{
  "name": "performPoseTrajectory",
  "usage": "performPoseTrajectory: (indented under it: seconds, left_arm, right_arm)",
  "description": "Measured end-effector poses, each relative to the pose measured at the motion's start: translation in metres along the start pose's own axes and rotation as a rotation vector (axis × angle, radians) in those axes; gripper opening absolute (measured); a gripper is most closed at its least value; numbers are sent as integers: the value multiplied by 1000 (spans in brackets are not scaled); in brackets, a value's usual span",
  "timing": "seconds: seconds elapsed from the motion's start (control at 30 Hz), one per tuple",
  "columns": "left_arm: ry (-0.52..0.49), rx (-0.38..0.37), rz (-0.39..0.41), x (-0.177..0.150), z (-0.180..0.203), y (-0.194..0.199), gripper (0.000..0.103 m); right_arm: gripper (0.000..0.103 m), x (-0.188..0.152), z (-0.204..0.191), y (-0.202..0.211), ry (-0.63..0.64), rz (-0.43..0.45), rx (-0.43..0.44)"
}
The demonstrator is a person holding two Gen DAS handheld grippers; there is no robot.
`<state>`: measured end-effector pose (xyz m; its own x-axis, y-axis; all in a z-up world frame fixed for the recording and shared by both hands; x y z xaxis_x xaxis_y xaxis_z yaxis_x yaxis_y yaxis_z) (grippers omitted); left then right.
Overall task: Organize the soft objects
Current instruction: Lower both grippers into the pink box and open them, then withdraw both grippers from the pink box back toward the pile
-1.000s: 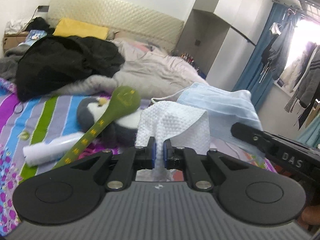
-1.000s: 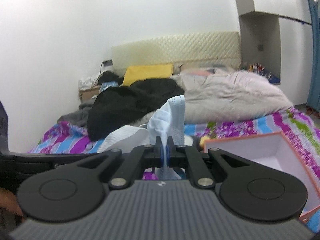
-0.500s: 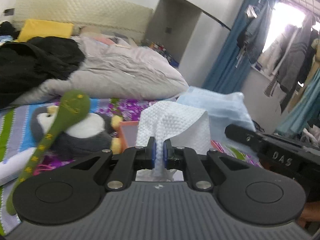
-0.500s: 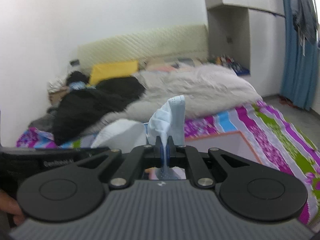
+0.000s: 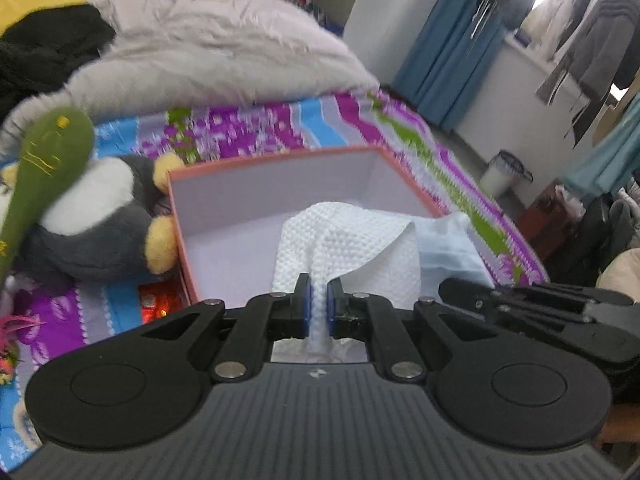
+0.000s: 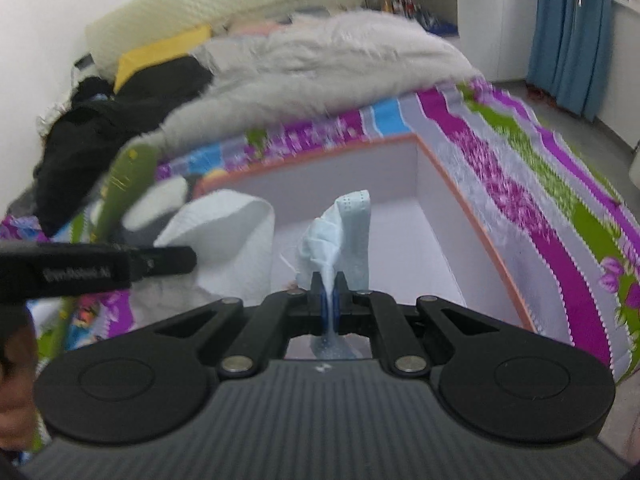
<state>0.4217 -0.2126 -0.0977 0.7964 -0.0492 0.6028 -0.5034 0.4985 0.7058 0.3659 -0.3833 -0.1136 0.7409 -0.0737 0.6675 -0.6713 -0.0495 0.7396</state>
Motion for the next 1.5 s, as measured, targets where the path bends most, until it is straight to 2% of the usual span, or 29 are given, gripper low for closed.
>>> performPoseTrajectory:
  seconds: [0.2,0.43,0.5,0.53,0.6,0.63,0.67,0.7,0.93,1.1,1.27,1.5]
  left_arm:
    - [4,16,-82,1,-8,-43,10]
    - [-12,30,-124,-6,-9,-63,11]
    - [-29,42,-138,-8,-9,-67,27]
    - [-35,37,-143,-9,-8,-68,40]
    - [-48,35,-132,-11,-8,-66,44]
    - [-56,39,-125,-11,-7,-64,44]
    - [-58,45,-120,-10,-7,-62,44]
    - [-57,47,-112,-9,-8,-59,44]
    - [-82,38,-9,7,3,-5,44]
    - [-110,24,77,9,14,48,44]
    - [-116,20,154,-8,18,103,44]
    - [-88,34,220,-52,8,167,44]
  right_arm:
    - [7,-14,17,-37,-19,-79,-4]
    - [9,-25,31,-59,-44,-125,-7]
    - [10,-28,33,-62,-46,-130,-3]
    - [11,-29,33,-63,-45,-133,-4]
    - [22,-29,34,-62,-43,-132,-13]
    - [35,-29,33,-60,-46,-123,-10]
    - [41,-29,33,-58,-48,-114,-7]
    - [40,-28,33,-55,-47,-107,-8]
    - [39,-17,21,-24,-20,-19,-8]
    - [39,-8,3,19,-1,89,12]
    - [39,-7,-20,67,18,198,42]
    - [40,-24,-47,121,26,291,101]
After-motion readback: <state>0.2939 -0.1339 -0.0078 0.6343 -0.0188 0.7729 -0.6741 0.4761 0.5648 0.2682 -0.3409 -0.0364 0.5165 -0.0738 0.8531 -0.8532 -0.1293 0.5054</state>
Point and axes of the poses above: each gripper's, at about its wrist camera, not at the fingertips, and y roughly against the way its jaws point, z to its right, x to its top, the point moved 4 cm from there along -y, roughly the way its jaws point, and after that the axes turned 6 degrees about -x, right-handed, at the moved point
